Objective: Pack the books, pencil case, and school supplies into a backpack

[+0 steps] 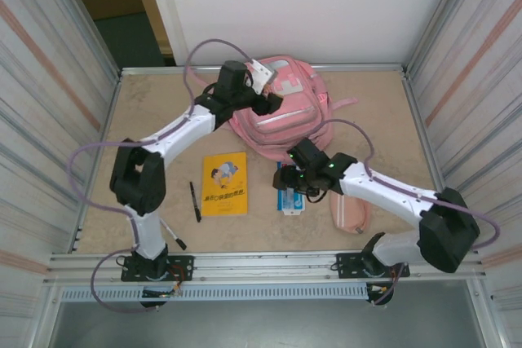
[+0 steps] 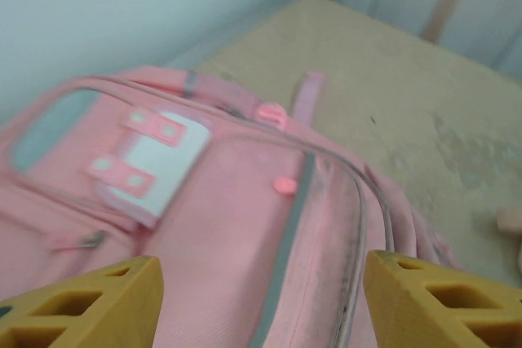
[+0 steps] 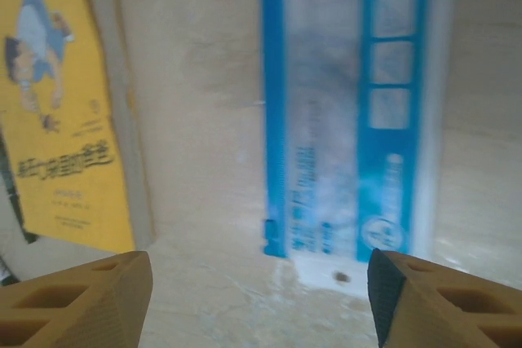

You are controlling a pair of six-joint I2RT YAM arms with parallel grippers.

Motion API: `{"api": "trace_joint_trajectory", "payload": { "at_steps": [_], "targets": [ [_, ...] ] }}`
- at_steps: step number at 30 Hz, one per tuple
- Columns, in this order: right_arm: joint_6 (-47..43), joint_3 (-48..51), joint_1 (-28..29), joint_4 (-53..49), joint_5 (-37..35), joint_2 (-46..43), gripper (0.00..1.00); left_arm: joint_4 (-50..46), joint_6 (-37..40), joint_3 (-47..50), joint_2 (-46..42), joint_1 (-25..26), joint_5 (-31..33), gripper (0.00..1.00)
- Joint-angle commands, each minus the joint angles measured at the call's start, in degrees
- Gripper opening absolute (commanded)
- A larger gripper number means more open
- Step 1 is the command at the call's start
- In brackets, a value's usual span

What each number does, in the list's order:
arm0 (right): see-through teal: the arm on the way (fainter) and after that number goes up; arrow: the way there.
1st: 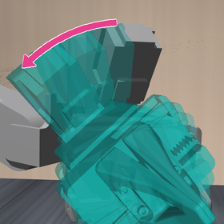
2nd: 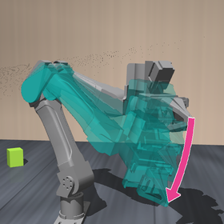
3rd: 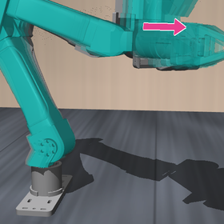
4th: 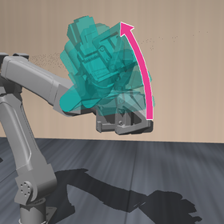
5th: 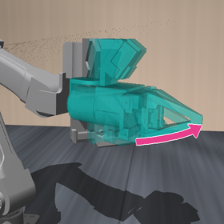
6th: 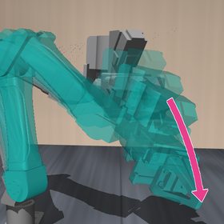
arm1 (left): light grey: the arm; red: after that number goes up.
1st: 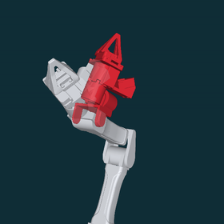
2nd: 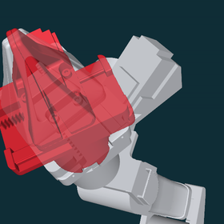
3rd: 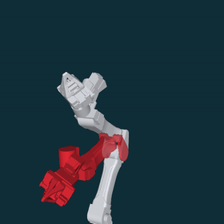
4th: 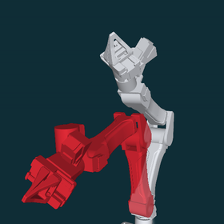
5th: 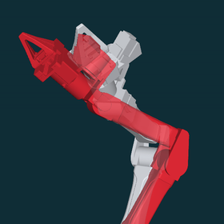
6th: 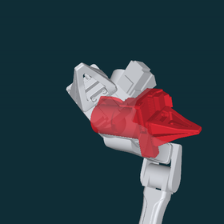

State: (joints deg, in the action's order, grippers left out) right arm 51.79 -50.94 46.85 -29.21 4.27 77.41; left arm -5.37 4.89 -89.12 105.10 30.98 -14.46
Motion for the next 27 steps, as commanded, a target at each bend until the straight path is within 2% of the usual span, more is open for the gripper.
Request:
{"api": "trace_joint_trajectory", "payload": {
  "at_steps": [1,3,5,9,12,15,18,22,25,27],
  "targets": [
    [0.32,-2.22,2.63,6.41,-0.88,4.67,0.66,-9.9,-12.64,-0.32,-8.03,-2.1,12.38,0.66],
    [1.28,-3.51,4.24,8.25,-1.11,8.33,0.66,-16.84,-20.71,2.51,-11.95,-4.3,15.14,0.65],
    [1.3,-5.44,4.99,9.36,-0.15,12.51,0.67,-22.56,-25.42,6.54,-16.1,-7.11,13.97,0.65],
    [1.06,-11.37,6.49,10.29,3.69,20.26,0.67,-31.65,-27.32,16.01,-22.71,-13.55,5.24,0.62],
    [0.68,-14.49,7.46,12.41,5.97,25.13,0.67,-37.72,-25.74,21.0,-23.88,-16.76,0.85,0.62],
    [0.99,-17.39,7.2,12.93,9.19,30.16,0.6,-39.95,-25.57,25.8,-23.32,-19.3,-2.4,0.62],
    [0.68,-20.48,7.2,12.22,9.51,33.83,0.53,-36.54,-25.45,29.3,-20.67,-20.61,-8.71,0.61],
    [0.16,-24.4,6.65,9.12,7.8,38.42,0.36,-35.91,-25.74,29.0,-13.5,-20.21,-11.47,0.62],
    [0.59,-23.7,6.78,7.57,4.72,38.48,0.35,-35.91,-25.75,27.58,-8.56,-19.74,-12.92,0.62],
    [0.94,-22.2,6.72,7.77,4.04,37.78,0.35,-36.84,-25.99,26.56,-6.69,-19.73,-11.43,0.62]
  ]
}}
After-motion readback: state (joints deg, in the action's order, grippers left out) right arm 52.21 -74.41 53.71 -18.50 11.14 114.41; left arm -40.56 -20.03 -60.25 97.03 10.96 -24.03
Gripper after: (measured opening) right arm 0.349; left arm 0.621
